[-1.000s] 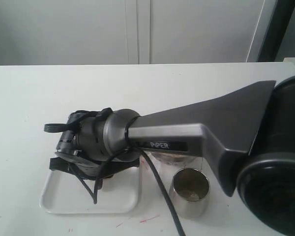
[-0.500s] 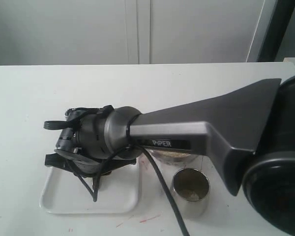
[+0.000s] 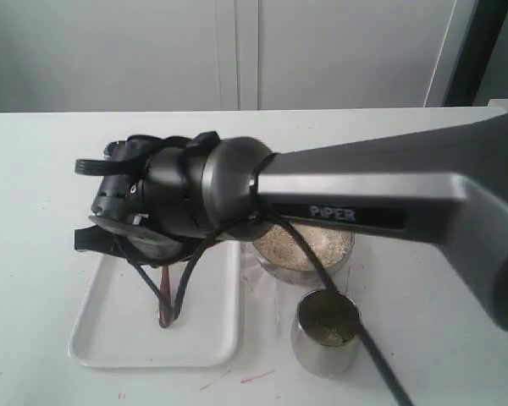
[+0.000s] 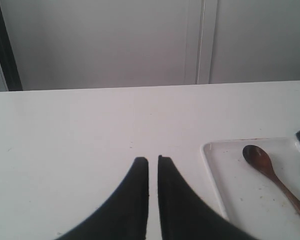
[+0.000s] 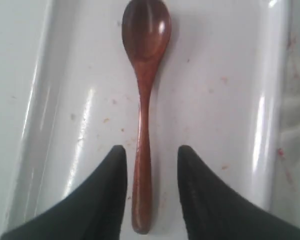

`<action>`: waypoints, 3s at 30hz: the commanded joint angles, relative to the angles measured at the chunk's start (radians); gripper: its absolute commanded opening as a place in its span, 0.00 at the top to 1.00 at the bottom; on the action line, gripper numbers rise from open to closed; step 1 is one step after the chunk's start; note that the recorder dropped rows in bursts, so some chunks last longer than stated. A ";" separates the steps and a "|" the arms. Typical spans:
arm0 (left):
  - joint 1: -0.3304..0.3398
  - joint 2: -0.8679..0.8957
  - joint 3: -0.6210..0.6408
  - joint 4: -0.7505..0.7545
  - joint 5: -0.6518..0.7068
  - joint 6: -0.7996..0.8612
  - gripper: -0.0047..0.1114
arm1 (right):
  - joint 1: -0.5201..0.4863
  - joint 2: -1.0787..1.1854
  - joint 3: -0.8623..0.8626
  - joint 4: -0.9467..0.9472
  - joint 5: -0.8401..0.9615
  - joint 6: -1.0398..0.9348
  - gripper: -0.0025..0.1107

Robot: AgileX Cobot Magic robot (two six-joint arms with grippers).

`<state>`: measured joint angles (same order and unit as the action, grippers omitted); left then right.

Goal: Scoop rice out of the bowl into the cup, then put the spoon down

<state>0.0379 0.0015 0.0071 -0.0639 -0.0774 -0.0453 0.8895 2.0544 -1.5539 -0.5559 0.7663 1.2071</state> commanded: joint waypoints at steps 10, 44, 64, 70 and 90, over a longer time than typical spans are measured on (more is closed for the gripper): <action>-0.005 -0.001 -0.007 -0.003 -0.004 -0.004 0.84 | -0.004 -0.476 0.335 -0.155 -0.003 -0.372 0.68; -0.005 -0.001 -0.007 -0.003 -0.004 -0.004 0.84 | -0.004 -1.706 0.918 0.017 0.096 -0.678 0.72; -0.005 -0.001 -0.007 -0.003 -0.004 -0.004 0.84 | -0.004 -1.704 0.918 -0.125 0.039 -0.808 0.72; -0.005 -0.001 -0.007 -0.003 -0.004 -0.004 0.84 | -0.004 -1.704 0.918 -0.125 0.176 -0.807 0.72; -0.005 -0.001 -0.007 -0.003 -0.004 -0.004 0.84 | -0.111 -1.715 0.955 0.009 -0.137 -0.794 0.72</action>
<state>0.0379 0.0015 0.0071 -0.0639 -0.0774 -0.0453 0.8455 0.3495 -0.6291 -0.5877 0.7383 0.4105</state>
